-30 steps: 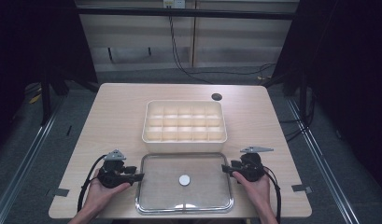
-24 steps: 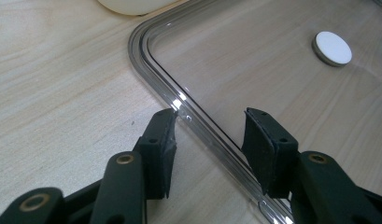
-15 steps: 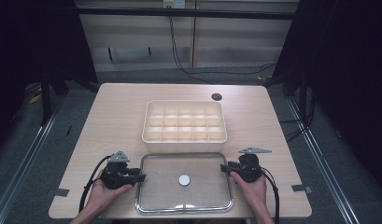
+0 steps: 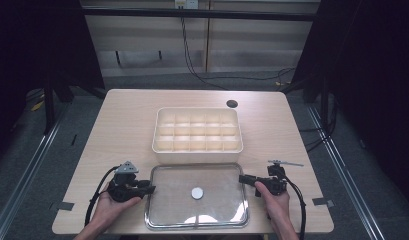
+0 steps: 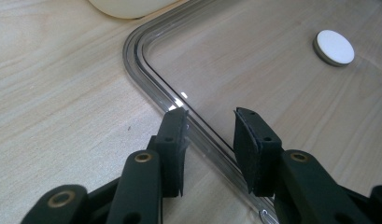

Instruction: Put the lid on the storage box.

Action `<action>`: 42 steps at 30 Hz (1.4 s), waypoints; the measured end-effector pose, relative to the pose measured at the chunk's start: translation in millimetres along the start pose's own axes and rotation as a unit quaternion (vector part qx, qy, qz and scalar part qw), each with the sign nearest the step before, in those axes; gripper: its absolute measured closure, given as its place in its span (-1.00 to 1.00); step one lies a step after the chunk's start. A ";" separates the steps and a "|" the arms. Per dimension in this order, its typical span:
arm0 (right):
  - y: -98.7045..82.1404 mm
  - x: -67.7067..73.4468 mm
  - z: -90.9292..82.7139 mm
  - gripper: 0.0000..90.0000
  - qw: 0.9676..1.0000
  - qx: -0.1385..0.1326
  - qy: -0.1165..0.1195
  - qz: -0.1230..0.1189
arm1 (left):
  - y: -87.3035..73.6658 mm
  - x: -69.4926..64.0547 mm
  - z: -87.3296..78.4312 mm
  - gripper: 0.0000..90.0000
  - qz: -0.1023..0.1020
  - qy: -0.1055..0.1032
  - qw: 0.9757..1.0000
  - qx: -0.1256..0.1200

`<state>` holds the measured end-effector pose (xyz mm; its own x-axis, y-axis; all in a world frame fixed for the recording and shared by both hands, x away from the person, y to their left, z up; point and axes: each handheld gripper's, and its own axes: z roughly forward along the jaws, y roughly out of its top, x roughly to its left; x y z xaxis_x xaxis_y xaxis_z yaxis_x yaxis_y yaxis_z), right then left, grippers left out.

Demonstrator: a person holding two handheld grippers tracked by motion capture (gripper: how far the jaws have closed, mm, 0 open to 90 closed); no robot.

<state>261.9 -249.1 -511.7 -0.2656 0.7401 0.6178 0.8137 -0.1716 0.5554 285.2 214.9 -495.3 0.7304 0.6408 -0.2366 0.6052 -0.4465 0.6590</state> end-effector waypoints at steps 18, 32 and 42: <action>7.9 9.2 7.2 0.37 0.998 0.012 0.053 -0.030 | 0.7 0.7 1.6 0.39 0.003 -0.007 1.000 -0.004; 9.7 9.0 1.9 0.62 0.996 -0.014 0.085 -0.006 | 1.3 2.2 3.0 -0.02 -0.009 -0.004 1.000 -0.014; 11.1 11.4 -2.5 0.64 0.995 -0.028 0.095 -0.020 | 1.8 5.6 2.6 -0.33 -0.031 -0.014 0.999 -0.016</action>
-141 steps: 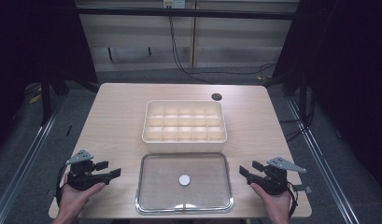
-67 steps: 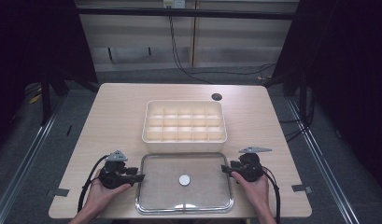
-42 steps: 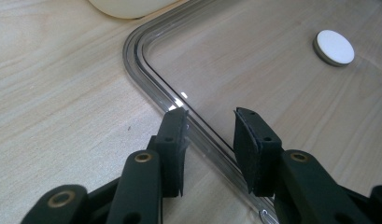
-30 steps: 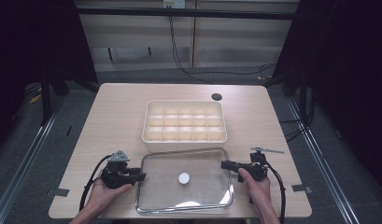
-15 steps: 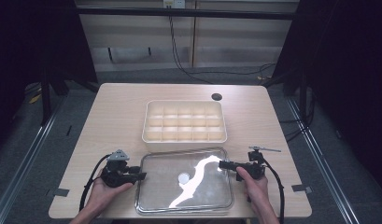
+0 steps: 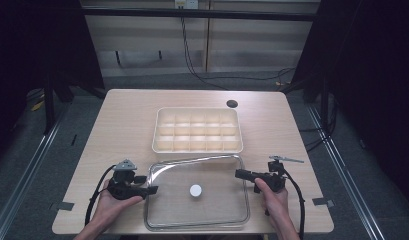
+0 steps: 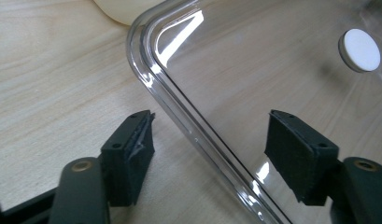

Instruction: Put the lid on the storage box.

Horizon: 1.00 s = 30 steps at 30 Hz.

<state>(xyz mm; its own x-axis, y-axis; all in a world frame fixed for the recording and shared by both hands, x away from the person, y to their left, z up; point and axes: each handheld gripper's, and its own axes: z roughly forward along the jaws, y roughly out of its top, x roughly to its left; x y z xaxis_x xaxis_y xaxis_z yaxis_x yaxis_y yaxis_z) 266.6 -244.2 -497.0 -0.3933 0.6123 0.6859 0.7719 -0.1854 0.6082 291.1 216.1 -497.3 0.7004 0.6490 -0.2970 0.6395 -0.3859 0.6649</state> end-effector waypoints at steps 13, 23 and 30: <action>-2.2 0.0 -1.0 0.61 1.000 0.013 -0.022 -0.009 | 0.7 0.0 -1.7 -0.06 -0.011 -0.035 0.999 -0.006; -2.8 5.0 0.1 0.55 0.999 0.019 -0.041 -0.026 | 2.8 0.3 -12.0 0.10 -0.011 -0.026 0.999 -0.037; -1.7 10.7 -1.1 0.54 0.998 0.011 -0.044 -0.033 | 5.7 1.4 -19.6 0.21 -0.013 -0.029 0.998 -0.053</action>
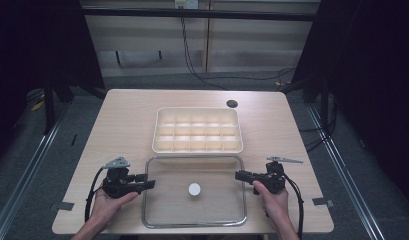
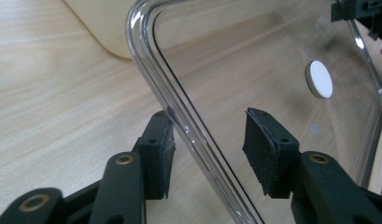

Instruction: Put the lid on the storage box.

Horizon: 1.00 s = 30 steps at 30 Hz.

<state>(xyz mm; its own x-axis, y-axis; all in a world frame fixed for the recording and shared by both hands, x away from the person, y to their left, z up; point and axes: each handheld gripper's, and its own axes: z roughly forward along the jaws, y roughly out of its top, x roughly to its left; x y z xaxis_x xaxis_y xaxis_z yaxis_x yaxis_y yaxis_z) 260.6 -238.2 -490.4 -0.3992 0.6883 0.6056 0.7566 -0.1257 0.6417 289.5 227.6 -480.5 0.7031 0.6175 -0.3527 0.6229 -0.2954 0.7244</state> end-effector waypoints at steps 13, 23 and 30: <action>5.0 13.9 -9.6 0.57 0.999 -0.033 -0.003 -0.019 | 9.3 -3.4 -16.0 0.43 0.003 -0.001 0.999 -0.040; 10.2 23.6 -16.4 0.62 0.998 -0.053 0.007 -0.023 | 16.0 -6.9 -28.4 0.54 0.002 -0.003 0.998 -0.063; 15.3 29.3 -21.0 0.62 0.998 -0.061 0.001 -0.029 | 21.5 -9.6 -35.1 0.64 0.007 -0.009 0.997 -0.075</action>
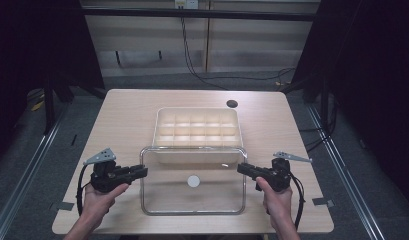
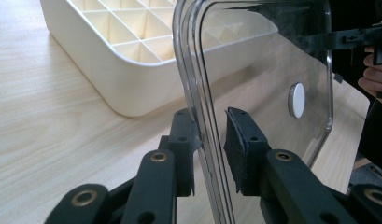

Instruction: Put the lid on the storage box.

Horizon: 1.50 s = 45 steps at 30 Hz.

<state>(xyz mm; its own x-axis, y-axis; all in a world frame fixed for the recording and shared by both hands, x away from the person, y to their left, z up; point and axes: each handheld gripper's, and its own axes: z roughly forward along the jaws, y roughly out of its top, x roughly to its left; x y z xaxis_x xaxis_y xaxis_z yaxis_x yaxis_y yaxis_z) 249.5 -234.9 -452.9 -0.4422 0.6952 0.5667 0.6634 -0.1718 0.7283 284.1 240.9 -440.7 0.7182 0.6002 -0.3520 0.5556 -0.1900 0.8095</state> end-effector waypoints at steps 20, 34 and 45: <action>25.8 6.2 -7.6 0.58 1.000 -0.026 -0.010 -0.012 | 28.0 -5.2 -2.8 0.69 0.011 -0.006 1.000 -0.024; 54.0 5.6 -5.4 0.57 0.999 -0.039 -0.012 -0.010 | 55.8 -2.4 -2.3 0.70 0.017 0.000 0.999 -0.036; 83.3 4.8 3.6 0.57 0.999 -0.047 -0.011 -0.014 | 80.4 6.7 -0.4 0.70 0.019 0.009 0.999 -0.044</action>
<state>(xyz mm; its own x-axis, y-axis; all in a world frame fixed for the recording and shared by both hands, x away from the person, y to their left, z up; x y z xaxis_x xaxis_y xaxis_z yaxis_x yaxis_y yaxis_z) 304.8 -243.4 -390.9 -0.4446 0.7161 0.5380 0.5914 -0.2165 0.7768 333.4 230.0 -377.8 0.7305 0.6074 -0.3121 0.4884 -0.1453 0.8604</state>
